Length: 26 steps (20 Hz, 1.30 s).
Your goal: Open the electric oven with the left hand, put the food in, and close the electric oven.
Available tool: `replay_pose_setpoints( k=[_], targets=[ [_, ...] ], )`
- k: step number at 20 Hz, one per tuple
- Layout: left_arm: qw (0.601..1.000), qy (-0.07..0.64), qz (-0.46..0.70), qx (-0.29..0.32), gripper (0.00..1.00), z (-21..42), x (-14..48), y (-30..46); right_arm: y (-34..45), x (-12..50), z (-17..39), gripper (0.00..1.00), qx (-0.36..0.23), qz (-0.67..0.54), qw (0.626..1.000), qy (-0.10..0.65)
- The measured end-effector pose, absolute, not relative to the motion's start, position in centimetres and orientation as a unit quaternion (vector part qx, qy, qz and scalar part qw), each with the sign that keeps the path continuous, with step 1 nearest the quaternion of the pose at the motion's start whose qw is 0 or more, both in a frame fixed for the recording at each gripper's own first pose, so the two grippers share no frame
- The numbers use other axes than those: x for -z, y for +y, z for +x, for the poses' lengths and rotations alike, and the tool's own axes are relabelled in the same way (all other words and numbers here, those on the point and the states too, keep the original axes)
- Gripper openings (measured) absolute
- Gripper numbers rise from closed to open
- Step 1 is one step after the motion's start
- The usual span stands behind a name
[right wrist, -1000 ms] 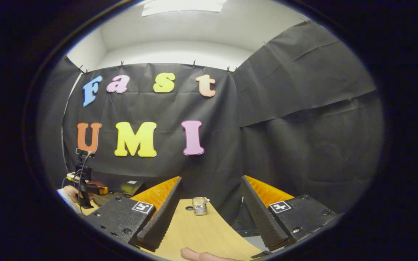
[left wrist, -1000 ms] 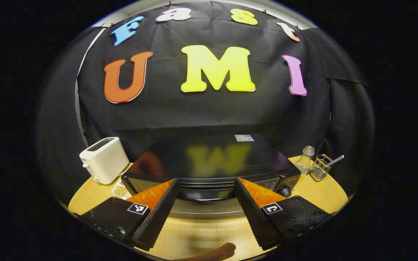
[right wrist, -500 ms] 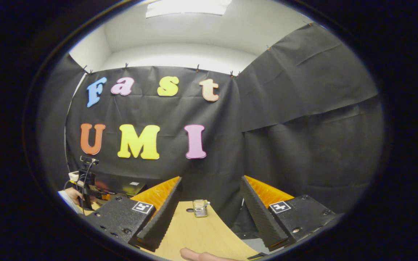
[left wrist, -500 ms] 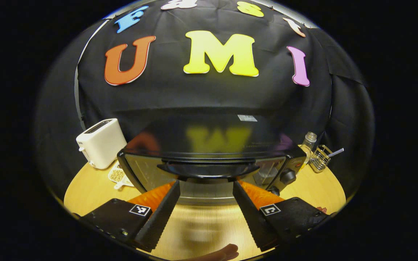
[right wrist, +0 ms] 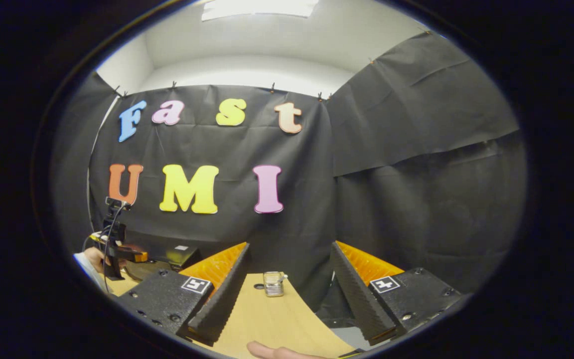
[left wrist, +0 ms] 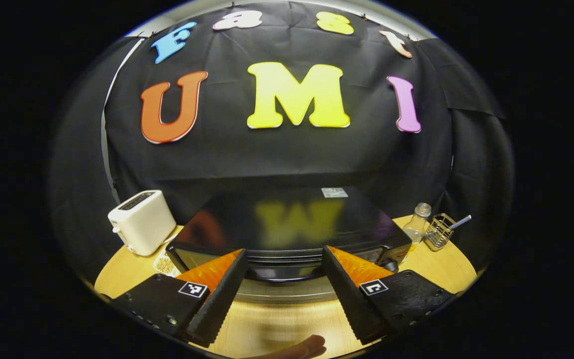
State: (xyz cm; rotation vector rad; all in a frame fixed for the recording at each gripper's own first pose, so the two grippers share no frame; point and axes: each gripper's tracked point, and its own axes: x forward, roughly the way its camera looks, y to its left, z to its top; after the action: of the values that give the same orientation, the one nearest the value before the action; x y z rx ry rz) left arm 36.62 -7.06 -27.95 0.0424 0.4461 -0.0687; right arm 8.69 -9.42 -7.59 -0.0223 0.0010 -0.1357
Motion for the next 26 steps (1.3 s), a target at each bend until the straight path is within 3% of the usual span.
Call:
replay_pose_setpoints(
  k=[1,2,3,4,5,7,9,18,26],
  targets=[
    [0.973,0.227,0.018,0.03,0.96,37.0,28.4,-6.6,-9.7,7.3,8.6,1.0,0.07,-0.015,0.997,-0.003],
    [0.974,0.223,0.015,0.033,0.89,37.7,28.4,-6.8,-9.9,7.2,8.5,1.0,0.072,-0.018,0.997,-0.006],
    [0.972,0.23,0.016,0.039,0.97,37.1,28.5,-6.9,-10.2,7.1,8.3,1.0,0.073,-0.018,0.997,-0.008],
    [0.973,0.225,0.018,0.042,0.88,36.9,28.3,-6.8,-10.3,6.9,8.2,1.0,0.074,-0.016,0.997,-0.011],
    [0.973,0.224,0.019,0.044,0.98,36.9,28.4,-6.8,-10.2,6.9,8.1,1.0,0.073,-0.014,0.997,-0.012],
    [0.974,0.223,0.015,0.047,0.98,36.1,28.3,-6.8,-9.8,7.1,7.9,0.96,0.067,-0.007,0.998,-0.012],
    [0.973,0.225,0.016,0.057,0.98,34.8,28.3,-6.8,-9.4,7.6,7.8,1.0,0.058,0.0,0.998,-0.004],
    [0.965,0.253,0.03,0.066,0.98,27.3,30.9,-6.4,-7.6,7.0,5.4,0.97,0.034,-0.003,0.999,0.0],
    [0.971,0.229,0.03,0.06,0.98,22.7,34.6,-5.9,-6.2,8.9,3.8,0.97,0.016,-0.017,0.999,0.022]
  ],
)
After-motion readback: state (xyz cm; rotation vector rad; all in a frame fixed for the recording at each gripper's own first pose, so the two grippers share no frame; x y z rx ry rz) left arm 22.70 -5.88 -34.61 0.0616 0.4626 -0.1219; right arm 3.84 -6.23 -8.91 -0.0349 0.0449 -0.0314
